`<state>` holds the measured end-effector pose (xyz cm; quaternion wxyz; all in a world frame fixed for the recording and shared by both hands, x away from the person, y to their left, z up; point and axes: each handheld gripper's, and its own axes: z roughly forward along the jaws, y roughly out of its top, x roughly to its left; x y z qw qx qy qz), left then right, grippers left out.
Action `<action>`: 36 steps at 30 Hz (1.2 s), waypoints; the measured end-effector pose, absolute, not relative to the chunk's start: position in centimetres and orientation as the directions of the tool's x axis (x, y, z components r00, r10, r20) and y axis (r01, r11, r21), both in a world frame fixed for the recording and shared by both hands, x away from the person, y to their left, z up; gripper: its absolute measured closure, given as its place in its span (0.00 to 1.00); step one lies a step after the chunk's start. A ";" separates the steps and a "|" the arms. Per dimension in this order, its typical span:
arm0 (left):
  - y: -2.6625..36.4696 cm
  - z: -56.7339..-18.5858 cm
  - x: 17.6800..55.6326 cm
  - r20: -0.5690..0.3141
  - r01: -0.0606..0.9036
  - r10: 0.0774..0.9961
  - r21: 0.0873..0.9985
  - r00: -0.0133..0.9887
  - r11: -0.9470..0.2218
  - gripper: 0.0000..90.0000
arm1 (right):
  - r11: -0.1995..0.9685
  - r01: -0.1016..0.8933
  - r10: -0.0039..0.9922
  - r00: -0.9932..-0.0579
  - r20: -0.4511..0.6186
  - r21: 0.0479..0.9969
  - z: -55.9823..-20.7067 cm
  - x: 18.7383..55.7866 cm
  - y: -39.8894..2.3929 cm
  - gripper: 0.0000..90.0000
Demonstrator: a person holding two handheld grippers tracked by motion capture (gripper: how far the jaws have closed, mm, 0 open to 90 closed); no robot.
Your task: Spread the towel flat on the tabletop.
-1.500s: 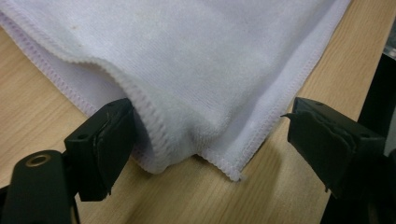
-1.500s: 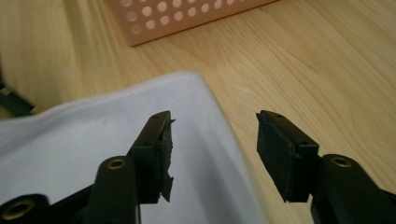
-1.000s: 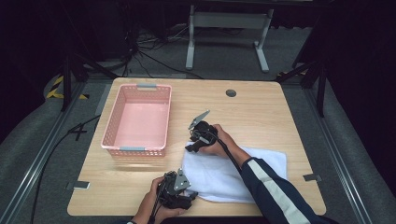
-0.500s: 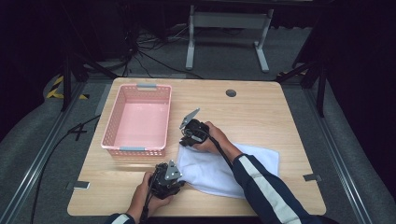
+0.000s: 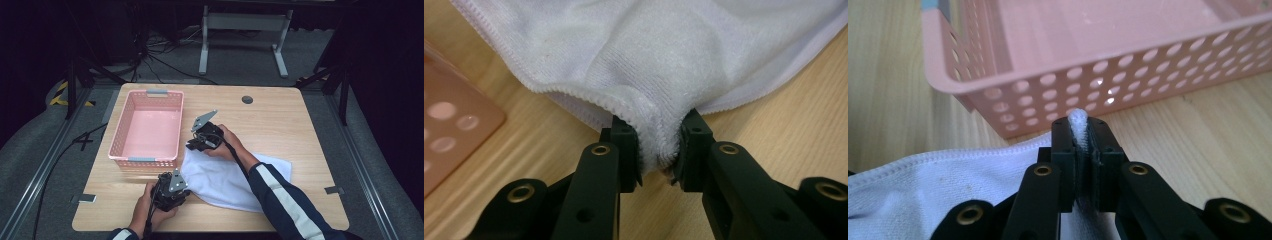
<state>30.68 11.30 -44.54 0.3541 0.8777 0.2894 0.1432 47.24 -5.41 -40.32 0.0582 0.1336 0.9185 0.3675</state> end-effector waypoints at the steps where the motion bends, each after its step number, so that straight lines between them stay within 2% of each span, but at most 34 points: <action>1: 11.3 -44.3 30.6 0.043 0.402 0.611 0.715 0.791 -0.572 0.84 | 0.691 0.202 0.294 -0.956 -0.015 0.694 -40.0 47.1 -5.5 0.93; 10: 10.1 -41.9 30.2 0.081 0.326 0.584 0.764 0.808 -0.557 0.84 | 0.629 0.143 0.261 -0.965 -0.035 0.764 -36.2 45.8 -7.5 0.93; 14: 8.7 -40.6 30.1 0.110 0.274 0.558 0.782 0.823 -0.559 0.84 | 0.599 0.124 0.265 -0.963 -0.050 0.791 -34.3 45.1 -9.7 0.93; 17: 7.4 -39.6 30.0 0.167 0.208 0.504 0.770 0.847 -0.604 0.84 | 0.583 0.118 0.267 -0.962 -0.052 0.804 -33.2 44.6 -11.5 0.93; 21: 5.5 -38.6 30.0 0.196 0.151 0.448 0.764 0.873 -0.628 0.84 | 0.567 0.116 0.278 -0.959 -0.057 0.816 -32.2 44.1 -14.2 0.93; 29: 1.2 -38.3 30.3 0.252 0.070 0.353 0.718 0.901 -0.693 0.83 | 0.531 0.131 0.302 -0.952 -0.042 0.837 -32.2 43.6 -19.5 0.93; 33: -1.6 -38.5 30.7 0.246 0.053 0.305 0.694 0.920 -0.718 0.82 | 0.518 0.164 0.330 -0.944 -0.019 0.840 -33.1 43.7 -22.4 0.92; 36: -3.7 -38.7 30.8 0.272 0.003 0.251 0.673 0.929 -0.740 0.82 | 0.501 0.181 0.349 -0.937 -0.006 0.846 -34.0 43.4 -25.1 0.92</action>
